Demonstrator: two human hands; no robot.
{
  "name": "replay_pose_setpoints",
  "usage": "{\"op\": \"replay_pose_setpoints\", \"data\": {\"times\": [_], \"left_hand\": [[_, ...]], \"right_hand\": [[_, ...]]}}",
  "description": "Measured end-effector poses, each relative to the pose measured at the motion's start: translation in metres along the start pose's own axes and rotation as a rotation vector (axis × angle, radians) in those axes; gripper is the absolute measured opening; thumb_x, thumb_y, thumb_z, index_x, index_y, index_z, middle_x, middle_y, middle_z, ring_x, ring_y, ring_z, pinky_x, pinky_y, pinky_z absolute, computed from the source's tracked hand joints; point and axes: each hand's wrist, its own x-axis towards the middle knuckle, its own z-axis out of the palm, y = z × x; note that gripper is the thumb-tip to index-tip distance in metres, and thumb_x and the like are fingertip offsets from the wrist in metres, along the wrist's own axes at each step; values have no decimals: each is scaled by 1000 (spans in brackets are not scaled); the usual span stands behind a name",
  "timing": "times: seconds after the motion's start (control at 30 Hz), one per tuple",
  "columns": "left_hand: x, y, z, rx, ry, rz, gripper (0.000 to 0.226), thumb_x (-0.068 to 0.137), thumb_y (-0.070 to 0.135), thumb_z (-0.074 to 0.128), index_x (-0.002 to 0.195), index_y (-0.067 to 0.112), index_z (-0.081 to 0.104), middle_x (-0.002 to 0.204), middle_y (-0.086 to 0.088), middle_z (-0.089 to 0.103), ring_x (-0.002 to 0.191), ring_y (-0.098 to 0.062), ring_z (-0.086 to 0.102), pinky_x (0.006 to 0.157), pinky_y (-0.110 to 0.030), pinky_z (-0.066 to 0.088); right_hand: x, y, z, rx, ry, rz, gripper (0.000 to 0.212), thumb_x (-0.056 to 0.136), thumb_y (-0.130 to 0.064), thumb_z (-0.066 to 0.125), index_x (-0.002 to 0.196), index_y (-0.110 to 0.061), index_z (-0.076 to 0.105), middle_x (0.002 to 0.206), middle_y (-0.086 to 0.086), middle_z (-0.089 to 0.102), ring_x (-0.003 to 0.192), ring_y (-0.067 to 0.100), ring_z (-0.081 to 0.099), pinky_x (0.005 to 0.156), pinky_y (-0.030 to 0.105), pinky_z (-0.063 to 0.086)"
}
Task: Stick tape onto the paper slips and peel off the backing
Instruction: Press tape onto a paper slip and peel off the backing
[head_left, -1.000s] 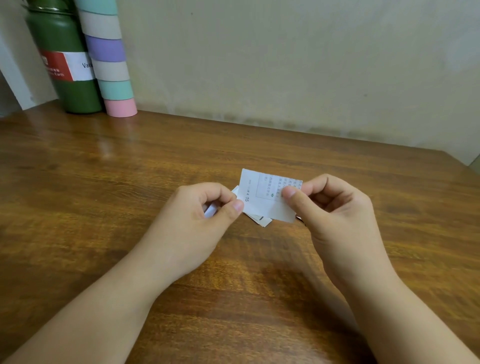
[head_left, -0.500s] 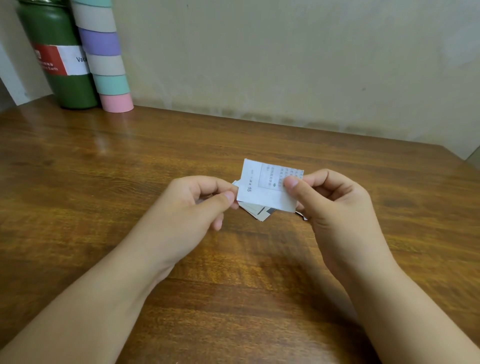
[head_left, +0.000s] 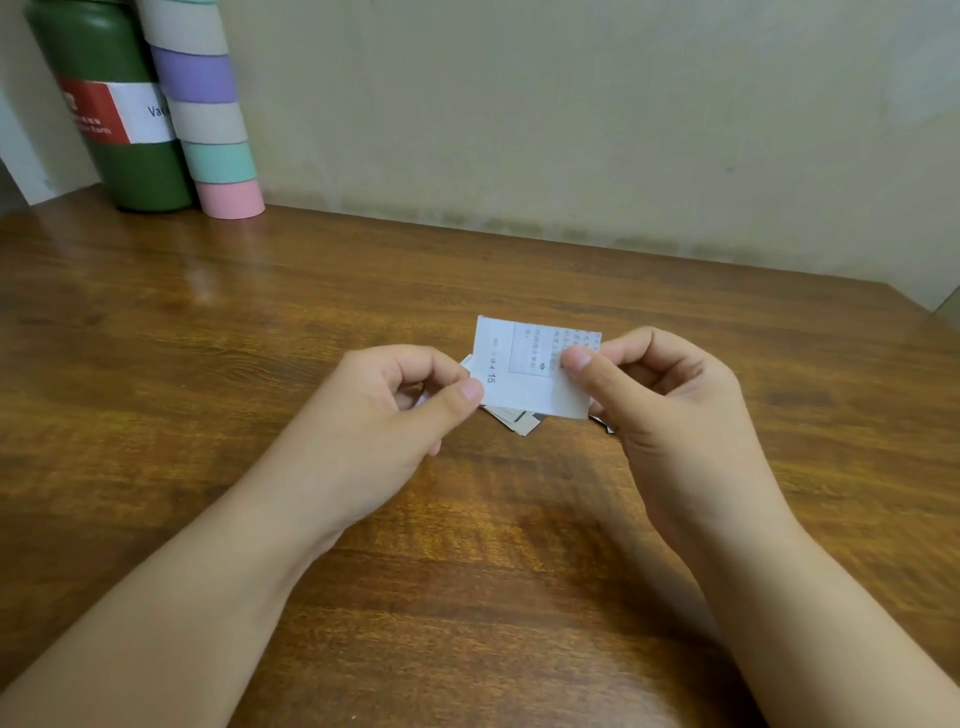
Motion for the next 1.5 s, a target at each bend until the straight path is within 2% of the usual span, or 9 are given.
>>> {"op": "replay_pose_setpoints", "data": {"times": [0.17, 0.3, 0.57, 0.7, 0.87, 1.0, 1.27, 1.4, 1.5], "left_hand": [[1, 0, -2, -62, 60, 20, 19, 87, 18, 61, 69, 16, 66, 47, 6, 49, 44, -3, 40, 43, -10, 31], [1, 3, -3, -144, 59, 3, 18, 88, 15, 60, 71, 10, 66, 47, 0, 47, 41, -3, 37, 42, -10, 31], [0, 4, -2, -168, 47, -15, 18, 87, 16, 60, 71, 9, 66, 50, -4, 47, 43, -6, 38, 40, -12, 30], [0, 4, -3, -165, 47, -28, 23, 87, 17, 61, 65, 14, 67, 52, -7, 48, 46, -9, 38, 41, -14, 29], [0, 3, -3, -148, 43, -33, 23, 86, 19, 61, 65, 12, 66, 50, -4, 49, 44, -9, 37, 40, -13, 30], [1, 2, -3, -144, 44, -38, 22, 86, 21, 61, 66, 12, 67, 51, -4, 50, 47, -10, 39, 41, -15, 32], [1, 1, -1, -146, 63, 36, 21, 86, 16, 62, 66, 13, 66, 47, 2, 48, 44, -4, 39, 42, -11, 31], [0, -1, 4, -111, 79, 134, 19, 86, 11, 63, 67, 16, 66, 45, 14, 49, 45, -1, 40, 45, -9, 30], [0, -3, 6, -30, 62, 206, 18, 85, 11, 66, 68, 17, 67, 53, 18, 57, 51, 2, 50, 53, -6, 34]], "right_hand": [[0, 0, -2, 17, -75, 64, 18, 74, -20, 73, 58, -21, 66, 63, -2, 66, 64, 10, 63, 69, 26, 51], [-1, -1, -3, 40, -125, 86, 12, 64, -30, 72, 59, -21, 67, 66, 0, 67, 68, 13, 65, 71, 25, 51], [0, -2, -3, 67, -128, 92, 13, 61, -29, 72, 64, -17, 70, 69, 5, 68, 68, 12, 65, 67, 19, 52], [1, 0, -3, 53, -115, 71, 11, 70, -17, 77, 62, -18, 69, 68, 9, 66, 69, 15, 65, 73, 29, 49], [1, 1, -3, 38, -92, 38, 17, 75, -6, 74, 62, -14, 66, 61, 6, 64, 60, 12, 62, 74, 31, 49], [0, 1, -2, 26, -78, 23, 14, 77, -4, 71, 65, -8, 64, 58, 5, 63, 59, 11, 62, 74, 30, 50], [-1, 2, -2, -57, -57, -12, 16, 75, -3, 74, 68, -10, 61, 62, 1, 64, 65, 15, 59, 71, 31, 49], [0, 3, 2, 46, -91, 129, 43, 64, -18, 84, 94, -16, 54, 75, 9, 68, 63, 13, 60, 73, 30, 49], [-3, 4, 10, -2, -127, 171, 45, 61, -39, 74, 99, -16, 66, 83, 5, 72, 68, 10, 61, 67, 23, 49]]}}
